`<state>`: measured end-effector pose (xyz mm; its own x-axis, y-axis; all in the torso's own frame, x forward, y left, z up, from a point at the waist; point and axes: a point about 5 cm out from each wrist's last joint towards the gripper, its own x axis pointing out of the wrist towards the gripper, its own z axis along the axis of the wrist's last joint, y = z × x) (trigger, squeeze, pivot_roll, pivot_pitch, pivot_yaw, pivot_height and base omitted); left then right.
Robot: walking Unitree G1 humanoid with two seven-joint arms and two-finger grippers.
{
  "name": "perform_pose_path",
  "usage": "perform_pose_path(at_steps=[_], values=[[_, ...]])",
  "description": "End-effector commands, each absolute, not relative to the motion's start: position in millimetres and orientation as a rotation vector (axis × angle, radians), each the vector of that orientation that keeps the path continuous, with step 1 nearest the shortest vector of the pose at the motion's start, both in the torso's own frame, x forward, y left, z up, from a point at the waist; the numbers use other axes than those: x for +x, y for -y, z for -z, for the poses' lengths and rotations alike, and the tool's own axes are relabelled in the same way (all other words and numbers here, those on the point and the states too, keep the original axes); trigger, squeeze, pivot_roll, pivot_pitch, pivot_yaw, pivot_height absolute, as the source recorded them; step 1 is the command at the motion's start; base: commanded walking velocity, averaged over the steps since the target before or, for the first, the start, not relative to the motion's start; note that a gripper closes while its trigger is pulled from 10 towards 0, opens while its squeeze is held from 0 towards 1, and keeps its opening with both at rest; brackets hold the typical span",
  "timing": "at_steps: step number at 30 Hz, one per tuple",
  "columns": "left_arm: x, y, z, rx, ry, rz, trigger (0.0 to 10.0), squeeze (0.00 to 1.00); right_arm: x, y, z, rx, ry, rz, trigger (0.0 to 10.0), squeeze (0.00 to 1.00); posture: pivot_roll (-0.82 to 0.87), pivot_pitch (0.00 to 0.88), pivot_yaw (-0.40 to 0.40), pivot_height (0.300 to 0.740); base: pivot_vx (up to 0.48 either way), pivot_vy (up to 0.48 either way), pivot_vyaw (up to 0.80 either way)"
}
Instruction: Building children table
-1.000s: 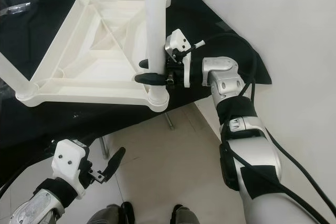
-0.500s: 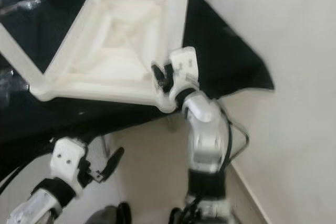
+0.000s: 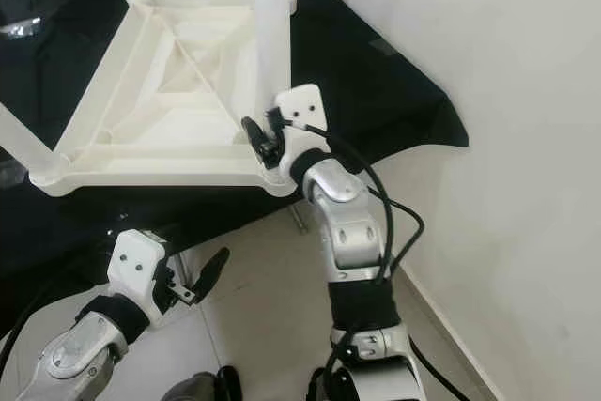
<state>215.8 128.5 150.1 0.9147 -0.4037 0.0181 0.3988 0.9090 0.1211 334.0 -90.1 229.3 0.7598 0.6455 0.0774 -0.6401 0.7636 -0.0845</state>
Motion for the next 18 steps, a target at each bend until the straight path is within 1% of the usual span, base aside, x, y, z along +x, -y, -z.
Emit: perform_pose_path(at_steps=[1,2,3,4,5,6,7,9,10,12,13,15,18], values=[[215.0,-129.4,-144.7,0.12,0.027,0.404,10.0,0.0,329.1,94.5,-233.7,-0.056,0.134,-0.798,10.0,1.0,0.04,0.194,0.016,0.74,0.0,0.0,0.0],[215.0,-129.4,-144.7,0.12,0.027,0.404,10.0,0.0,329.1,94.5,-233.7,-0.056,0.134,-0.798,10.0,1.0,0.04,0.194,0.016,0.74,0.0,0.0,0.0],[214.2,-129.1,-144.6,0.118,0.028,0.406,10.0,0.0,330.0,105.8,-237.5,-0.135,0.154,-0.926,10.0,1.0,0.04,0.201,0.011,0.74,0.0,0.0,0.0],[214.2,-129.1,-144.6,0.118,0.028,0.406,10.0,0.0,330.0,105.8,-237.5,-0.135,0.154,-0.926,10.0,1.0,0.04,0.201,0.011,0.74,0.0,0.0,0.0],[213.7,-129.1,-144.7,0.117,0.029,0.407,10.0,0.0,330.1,110.0,-238.6,-0.17,0.158,-0.974,10.0,1.0,0.04,0.201,0.011,0.74,0.0,0.0,0.0],[212.8,-129.0,-145.0,0.116,0.029,0.407,10.0,0.0,331.4,114.3,-238.6,-0.194,0.143,-1.023,10.0,0.96,0.05,0.208,0.01,0.74,0.0,0.0,0.0],[211.4,-128.8,-145.2,0.116,0.03,0.408,10.0,0.0,334.6,118.1,-238.9,-0.218,0.131,-1.065,10.0,0.0,0.05,0.217,0.006,0.74,0.0,0.0,0.0],[210.7,-128.7,-145.2,0.115,0.031,0.408,10.0,0.0,337.3,120.8,-239.1,-0.229,0.122,-1.092,10.0,0.0,0.05,0.217,0.006,0.74,0.0,0.0,0.0],[208.2,-128.6,-145.6,0.116,0.032,0.408,10.0,0.0,340.5,125.3,-240.5,-0.242,0.107,-1.141,10.0,0.0,0.07,0.234,0.004,0.74,0.0,0.0,0.0],[205.5,-128.6,-146.1,0.118,0.031,0.408,10.0,0.0,346.3,128.9,-244.2,-0.252,0.099,-1.167,10.0,0.0,0.08,0.243,0.004,0.74,0.0,0.0,0.0],[205.5,-128.6,-146.1,0.118,0.031,0.408,10.0,0.0,346.3,128.9,-244.2,-0.252,0.099,-1.167,10.0,0.0,0.08,0.243,0.004,0.74,0.0,0.0,0.0],[199.1,-129.0,-147.0,0.121,0.026,0.408,10.0,0.0,357.7,133.1,-256.1,-0.261,0.106,-1.188,10.0,0.0,0.1,0.265,0.005,0.74,0.0,0.0,0.0],[194.6,-129.4,-147.7,0.122,0.022,0.408,10.0,0.0,362.9,134.3,-264.1,-0.262,0.118,-1.201,10.0,0.0,0.1,0.274,0.005,0.74,0.0,0.0,0.0]])
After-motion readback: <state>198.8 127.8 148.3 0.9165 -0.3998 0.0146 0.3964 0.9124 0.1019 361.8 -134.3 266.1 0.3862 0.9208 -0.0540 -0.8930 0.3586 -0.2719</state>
